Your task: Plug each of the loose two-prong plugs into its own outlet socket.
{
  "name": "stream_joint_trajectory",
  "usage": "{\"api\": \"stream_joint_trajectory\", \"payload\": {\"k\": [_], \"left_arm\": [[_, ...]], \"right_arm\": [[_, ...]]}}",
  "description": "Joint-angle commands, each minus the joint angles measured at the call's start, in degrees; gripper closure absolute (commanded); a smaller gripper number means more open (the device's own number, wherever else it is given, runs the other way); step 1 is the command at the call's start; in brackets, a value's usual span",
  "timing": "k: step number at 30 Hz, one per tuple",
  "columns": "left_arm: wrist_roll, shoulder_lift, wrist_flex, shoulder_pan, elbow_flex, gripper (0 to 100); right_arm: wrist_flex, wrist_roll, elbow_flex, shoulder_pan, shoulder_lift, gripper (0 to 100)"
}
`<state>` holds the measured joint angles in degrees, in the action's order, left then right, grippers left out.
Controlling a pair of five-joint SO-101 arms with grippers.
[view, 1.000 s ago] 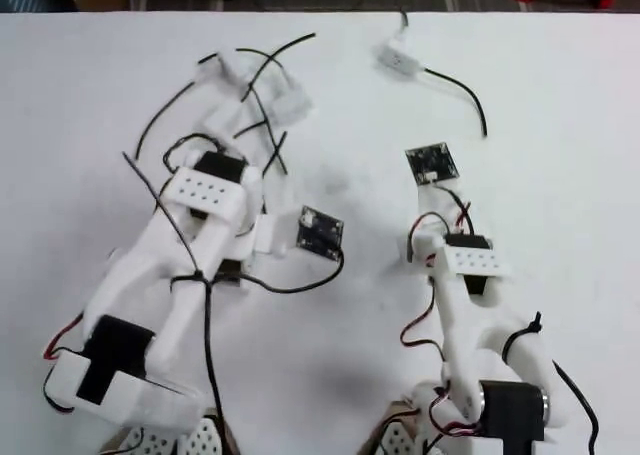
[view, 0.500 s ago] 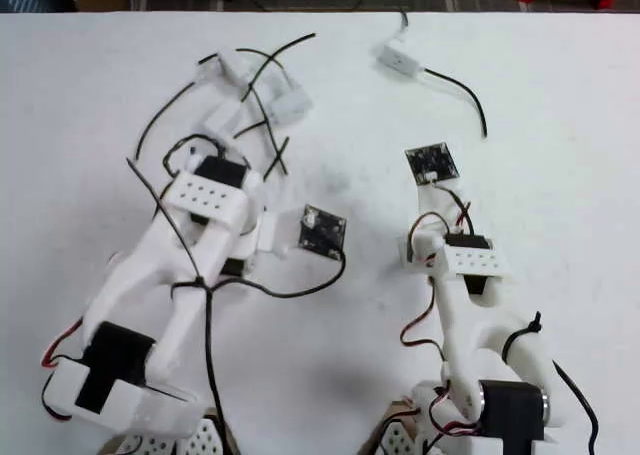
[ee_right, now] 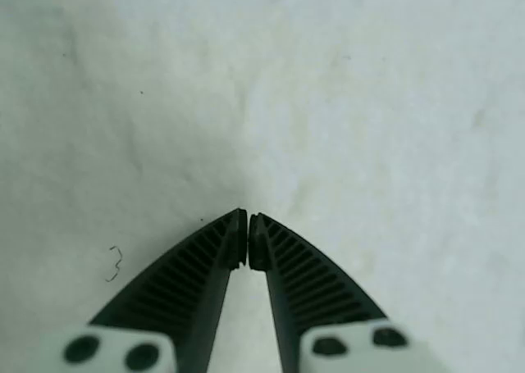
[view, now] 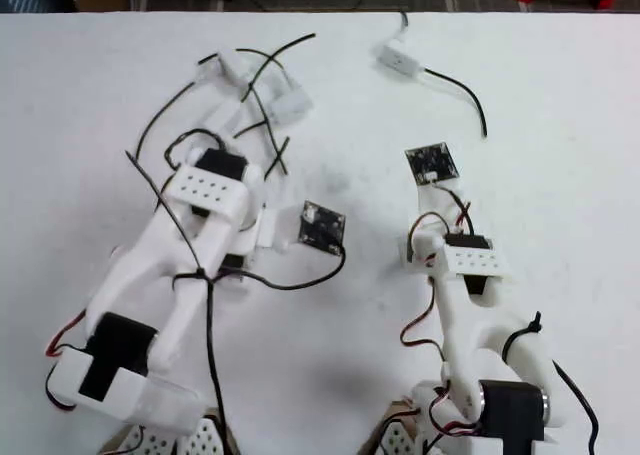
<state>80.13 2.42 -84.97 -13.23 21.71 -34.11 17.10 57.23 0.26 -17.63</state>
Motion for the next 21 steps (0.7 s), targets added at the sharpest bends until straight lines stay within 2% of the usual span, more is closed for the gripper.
{"api": "stream_joint_trajectory", "payload": {"k": [1,11,18,21], "left_arm": [[19.3,1.2,-0.5,0.3,0.4,98],[19.4,1.4,0.4,0.8,0.5,98],[19.1,1.4,13.2,1.2,10.0,98],[19.0,1.3,15.1,1.3,11.4,98]], "right_arm": [[0.7,-0.6,-0.3,-0.5,-1.0,98.0],[0.8,-0.6,-0.3,-0.5,-1.0,98.0],[0.8,-0.6,-0.3,-0.5,-1.0,98.0],[0.8,-0.6,-0.3,-0.5,-1.0,98.0]]}}
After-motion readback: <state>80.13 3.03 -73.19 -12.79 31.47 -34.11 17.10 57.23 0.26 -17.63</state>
